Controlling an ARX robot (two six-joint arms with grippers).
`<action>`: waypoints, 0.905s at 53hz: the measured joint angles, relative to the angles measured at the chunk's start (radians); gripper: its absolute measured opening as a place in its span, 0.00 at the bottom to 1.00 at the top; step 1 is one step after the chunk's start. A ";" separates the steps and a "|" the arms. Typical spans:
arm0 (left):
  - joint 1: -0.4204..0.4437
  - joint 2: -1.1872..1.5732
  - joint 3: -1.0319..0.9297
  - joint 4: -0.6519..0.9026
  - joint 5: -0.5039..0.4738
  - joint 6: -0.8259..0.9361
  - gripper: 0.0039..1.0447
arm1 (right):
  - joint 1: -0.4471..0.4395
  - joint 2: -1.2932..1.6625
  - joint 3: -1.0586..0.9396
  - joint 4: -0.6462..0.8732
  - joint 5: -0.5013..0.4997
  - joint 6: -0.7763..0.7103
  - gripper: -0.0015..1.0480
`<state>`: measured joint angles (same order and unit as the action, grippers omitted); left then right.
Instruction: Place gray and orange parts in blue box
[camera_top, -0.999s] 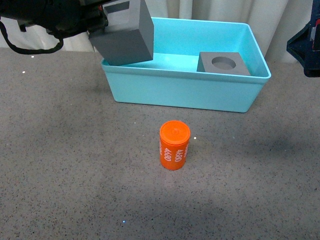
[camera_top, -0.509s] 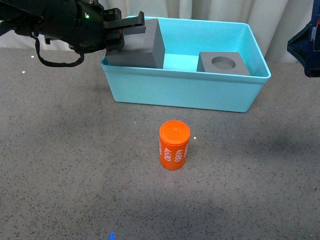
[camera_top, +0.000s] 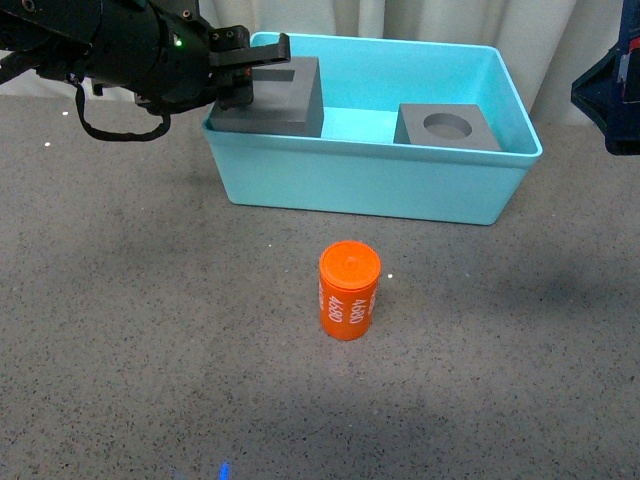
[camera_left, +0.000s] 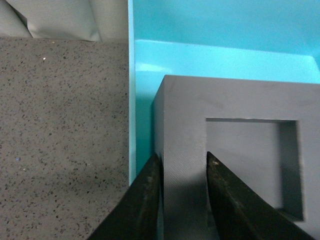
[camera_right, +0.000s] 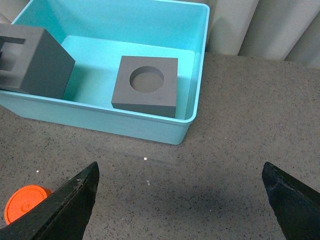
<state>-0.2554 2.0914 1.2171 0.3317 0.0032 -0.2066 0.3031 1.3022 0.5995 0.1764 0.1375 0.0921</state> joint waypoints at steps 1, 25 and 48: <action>0.000 0.000 0.000 0.002 -0.001 -0.001 0.32 | 0.000 0.000 0.000 0.000 0.000 0.000 0.91; 0.011 -0.192 -0.146 0.151 -0.029 -0.044 0.94 | 0.000 0.000 0.000 0.000 0.000 0.000 0.91; -0.004 -0.605 -0.591 0.279 -0.135 -0.049 0.94 | 0.000 0.000 0.000 0.000 0.000 0.000 0.91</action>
<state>-0.2596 1.4868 0.6266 0.6106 -0.1314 -0.2558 0.3031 1.3022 0.5995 0.1764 0.1375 0.0925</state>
